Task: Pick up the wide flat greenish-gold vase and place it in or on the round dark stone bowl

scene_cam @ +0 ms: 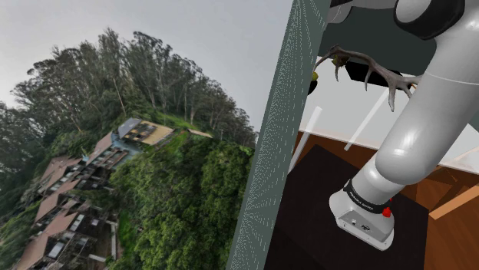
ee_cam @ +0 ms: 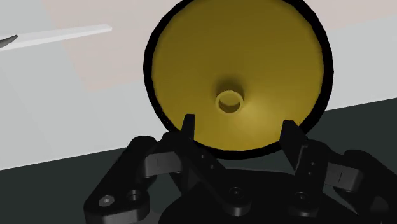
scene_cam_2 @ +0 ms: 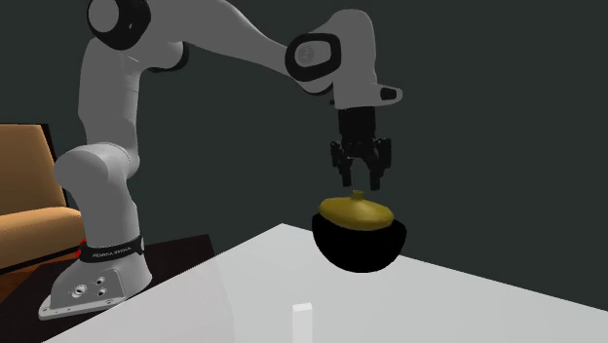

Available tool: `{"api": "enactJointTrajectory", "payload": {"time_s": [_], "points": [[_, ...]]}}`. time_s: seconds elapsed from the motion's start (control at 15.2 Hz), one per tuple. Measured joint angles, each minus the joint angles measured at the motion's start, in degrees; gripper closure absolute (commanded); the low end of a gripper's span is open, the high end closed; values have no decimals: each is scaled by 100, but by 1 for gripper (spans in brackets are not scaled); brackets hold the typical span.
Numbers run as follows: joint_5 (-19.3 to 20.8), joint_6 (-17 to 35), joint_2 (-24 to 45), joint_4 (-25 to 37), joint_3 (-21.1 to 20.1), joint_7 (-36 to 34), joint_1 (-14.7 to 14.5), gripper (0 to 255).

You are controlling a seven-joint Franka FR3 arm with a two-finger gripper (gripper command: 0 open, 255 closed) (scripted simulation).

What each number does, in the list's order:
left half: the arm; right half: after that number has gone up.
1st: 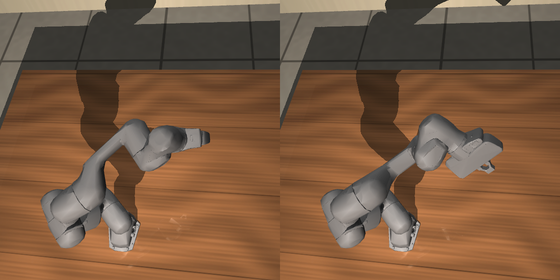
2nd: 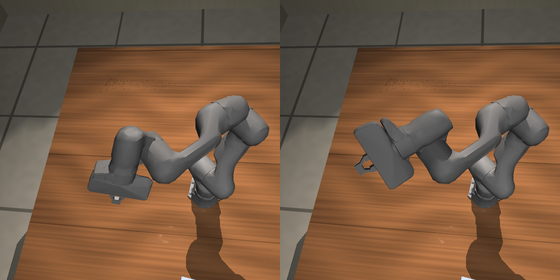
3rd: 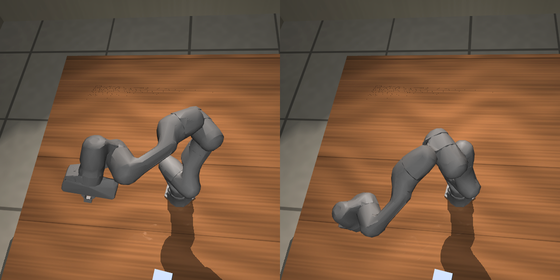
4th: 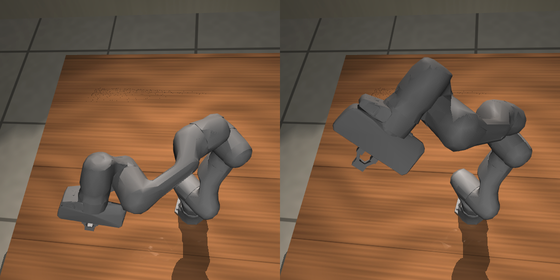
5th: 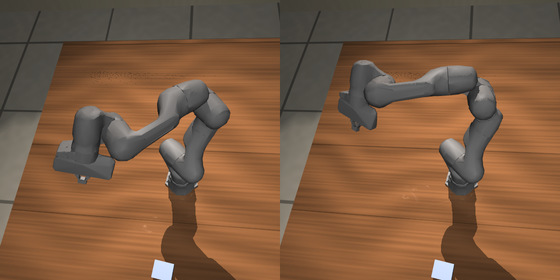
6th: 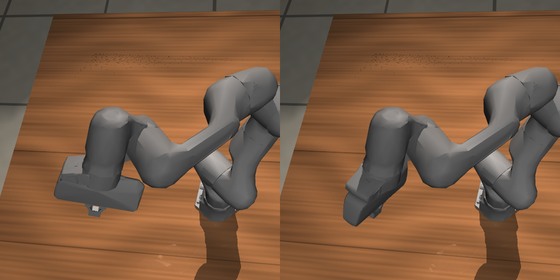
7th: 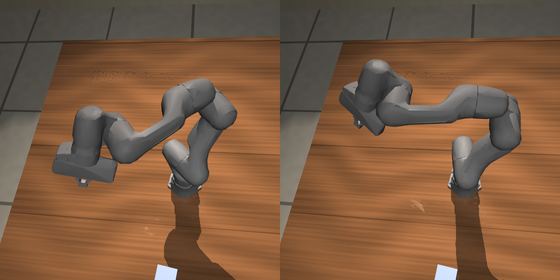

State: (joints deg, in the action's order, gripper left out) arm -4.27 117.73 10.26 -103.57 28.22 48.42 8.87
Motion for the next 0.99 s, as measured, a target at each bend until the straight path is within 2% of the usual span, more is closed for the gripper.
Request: {"api": "enactJointTrajectory", "payload": {"time_s": [0.26,0.59,0.99], "points": [[-1,-2,5,-1,0,2,1,0],[113,-586,-188,420,16,-75,-30,0],[125,-668,-208,478,17,-82,-32,0]]}}
